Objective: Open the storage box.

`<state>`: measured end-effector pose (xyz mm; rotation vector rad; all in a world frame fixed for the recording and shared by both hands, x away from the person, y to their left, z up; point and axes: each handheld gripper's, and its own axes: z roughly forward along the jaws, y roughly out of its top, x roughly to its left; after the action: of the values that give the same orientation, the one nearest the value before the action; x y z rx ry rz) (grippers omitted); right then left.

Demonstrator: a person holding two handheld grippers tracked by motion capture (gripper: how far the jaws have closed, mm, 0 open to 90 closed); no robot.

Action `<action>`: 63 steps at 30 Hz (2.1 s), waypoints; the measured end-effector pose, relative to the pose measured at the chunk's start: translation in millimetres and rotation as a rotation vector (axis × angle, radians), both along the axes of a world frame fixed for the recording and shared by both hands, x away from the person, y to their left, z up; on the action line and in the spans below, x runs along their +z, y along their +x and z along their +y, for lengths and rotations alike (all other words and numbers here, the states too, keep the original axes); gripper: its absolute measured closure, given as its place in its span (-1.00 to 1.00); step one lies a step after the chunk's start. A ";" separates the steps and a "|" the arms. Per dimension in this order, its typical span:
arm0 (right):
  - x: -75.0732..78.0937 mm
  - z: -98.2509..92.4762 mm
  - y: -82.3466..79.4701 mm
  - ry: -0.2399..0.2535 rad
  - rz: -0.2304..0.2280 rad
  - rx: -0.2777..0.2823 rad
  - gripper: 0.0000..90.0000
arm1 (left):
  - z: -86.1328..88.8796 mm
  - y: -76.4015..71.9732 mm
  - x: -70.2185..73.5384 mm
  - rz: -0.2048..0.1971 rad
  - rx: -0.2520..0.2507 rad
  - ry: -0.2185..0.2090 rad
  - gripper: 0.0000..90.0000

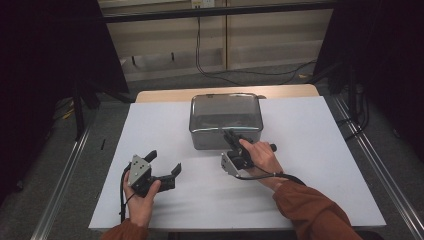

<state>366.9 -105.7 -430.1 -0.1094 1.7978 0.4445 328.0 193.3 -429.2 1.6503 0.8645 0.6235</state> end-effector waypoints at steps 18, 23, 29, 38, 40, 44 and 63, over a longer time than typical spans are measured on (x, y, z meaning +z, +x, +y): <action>7.3 1.3 -0.6 0.011 -0.021 0.004 0.77 | -9.6 21.8 -1.4 0.003 -0.020 -0.027 -0.96; 13.2 0.2 -0.3 0.020 -0.032 0.004 0.78 | -12.3 24.9 2.5 -0.005 -0.029 -0.018 -0.96; 17.9 0.5 0.8 0.043 -0.037 0.004 0.77 | -15.3 33.1 4.8 -0.028 -0.033 -0.010 -0.96; 25.2 -0.6 2.5 0.041 -0.045 0.005 0.78 | -26.5 54.4 10.7 -0.037 -0.085 -0.002 -0.97; 26.4 -0.4 2.7 0.046 -0.045 0.004 0.79 | -29.3 56.5 10.0 -0.036 -0.080 -0.010 -0.96; 30.5 -0.4 3.7 0.048 -0.049 0.004 0.79 | -32.8 64.3 10.0 -0.032 -0.090 -0.017 -0.93; 39.3 -1.4 9.3 0.045 -0.060 -0.001 0.80 | -49.7 102.6 14.2 -0.090 -0.061 0.010 -0.91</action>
<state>376.2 -107.1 -390.8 -0.0900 1.7276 0.4758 430.5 143.6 -415.0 1.6389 0.7450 0.6556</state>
